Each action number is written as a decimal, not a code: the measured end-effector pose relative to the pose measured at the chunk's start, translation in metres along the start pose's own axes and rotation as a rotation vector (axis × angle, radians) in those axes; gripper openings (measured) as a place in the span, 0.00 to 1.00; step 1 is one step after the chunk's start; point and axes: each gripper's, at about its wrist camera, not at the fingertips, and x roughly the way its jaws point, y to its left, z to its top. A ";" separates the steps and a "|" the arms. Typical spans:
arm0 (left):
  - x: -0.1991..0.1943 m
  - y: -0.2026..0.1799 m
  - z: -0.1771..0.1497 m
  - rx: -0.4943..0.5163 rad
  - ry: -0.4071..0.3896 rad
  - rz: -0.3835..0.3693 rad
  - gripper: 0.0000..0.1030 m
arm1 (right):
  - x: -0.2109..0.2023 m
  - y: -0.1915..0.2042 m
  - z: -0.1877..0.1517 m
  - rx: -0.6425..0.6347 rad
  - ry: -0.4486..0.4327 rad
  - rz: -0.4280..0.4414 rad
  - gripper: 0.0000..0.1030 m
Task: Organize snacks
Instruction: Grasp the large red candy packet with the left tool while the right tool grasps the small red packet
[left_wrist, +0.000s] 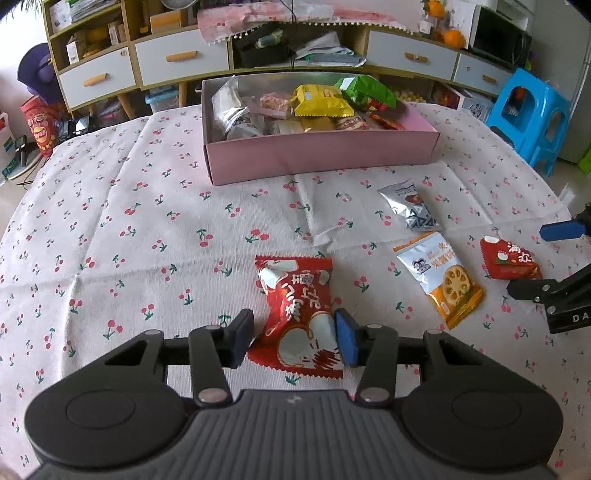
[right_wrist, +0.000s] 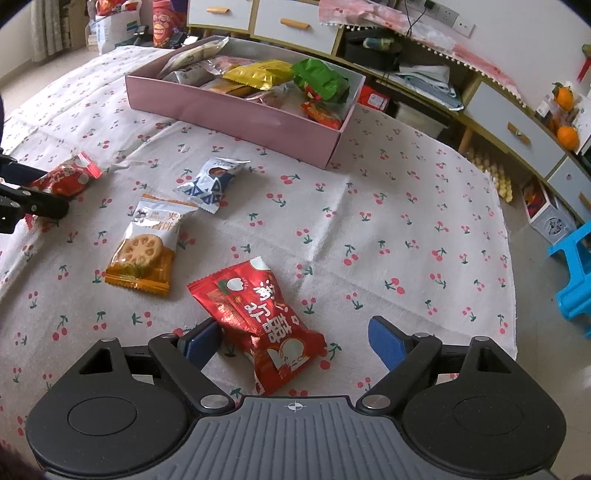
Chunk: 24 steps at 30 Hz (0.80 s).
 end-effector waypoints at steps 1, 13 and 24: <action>0.000 0.001 0.001 -0.004 -0.003 -0.002 0.42 | 0.000 0.000 0.000 0.000 0.000 0.001 0.84; -0.010 -0.001 0.016 0.007 -0.067 -0.023 0.28 | -0.001 0.006 0.006 0.011 0.001 0.072 0.54; -0.014 0.000 0.019 -0.004 -0.078 -0.037 0.27 | -0.004 0.014 0.014 0.018 0.006 0.082 0.35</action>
